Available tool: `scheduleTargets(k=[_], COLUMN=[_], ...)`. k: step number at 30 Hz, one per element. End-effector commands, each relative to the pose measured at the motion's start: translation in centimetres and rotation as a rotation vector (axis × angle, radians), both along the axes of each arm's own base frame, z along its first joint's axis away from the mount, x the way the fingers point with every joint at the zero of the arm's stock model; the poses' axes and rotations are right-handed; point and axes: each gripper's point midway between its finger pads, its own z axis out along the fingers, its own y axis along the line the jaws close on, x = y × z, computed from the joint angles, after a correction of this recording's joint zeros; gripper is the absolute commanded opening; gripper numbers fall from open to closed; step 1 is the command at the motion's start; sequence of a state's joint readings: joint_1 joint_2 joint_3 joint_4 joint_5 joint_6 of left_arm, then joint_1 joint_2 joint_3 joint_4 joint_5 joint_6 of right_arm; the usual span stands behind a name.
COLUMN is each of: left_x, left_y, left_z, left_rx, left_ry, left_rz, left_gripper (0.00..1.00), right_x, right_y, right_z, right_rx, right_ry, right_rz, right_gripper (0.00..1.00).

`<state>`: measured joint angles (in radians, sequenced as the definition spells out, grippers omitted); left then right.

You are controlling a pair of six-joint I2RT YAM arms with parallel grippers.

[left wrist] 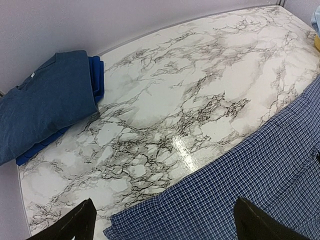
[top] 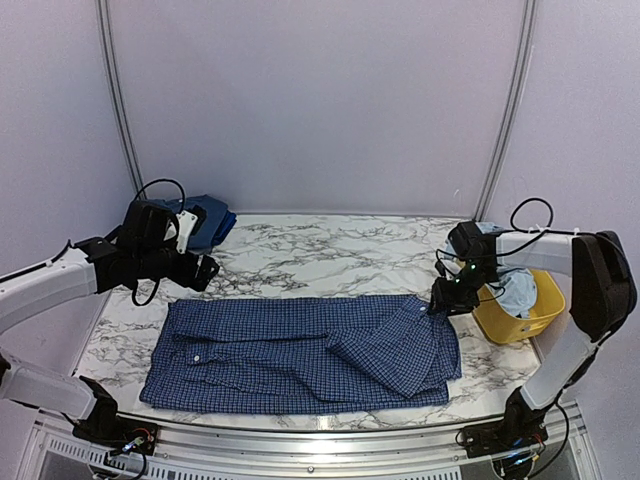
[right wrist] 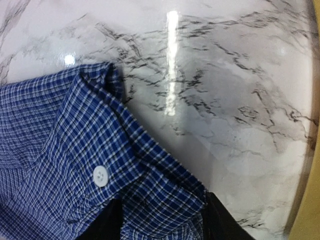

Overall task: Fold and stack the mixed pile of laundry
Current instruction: Fold the 1/3-folded T-shirt at the center of the board.

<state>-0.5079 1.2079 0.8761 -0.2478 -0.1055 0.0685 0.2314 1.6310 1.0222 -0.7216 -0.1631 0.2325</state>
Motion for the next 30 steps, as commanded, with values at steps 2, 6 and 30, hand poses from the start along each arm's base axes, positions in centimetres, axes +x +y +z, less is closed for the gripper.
scheduleTargets(k=[2, 6, 30], left_x=[1.0, 1.2, -1.2], left_y=[-0.4, -0.3, -0.9], left_z=[1.4, 1.2, 3.2], left_rx=[0.002, 0.014, -0.095], left_ry=[-0.036, -0.034, -0.006], left_rz=[-0.008, -0.001, -0.043], left_gripper=[0.99, 0.99, 0.99], right_x=[2.3, 2.8, -3.5], right_y=[1.7, 3.0, 21.6], right_z=[2.9, 5.2, 31.5], right_rx=[0.107, 0.171, 0.746], right_ry=[-0.088, -0.114, -0.581], right_rz=[0.027, 0.059, 0.745], right_gripper=[0.26, 0.0, 0.0])
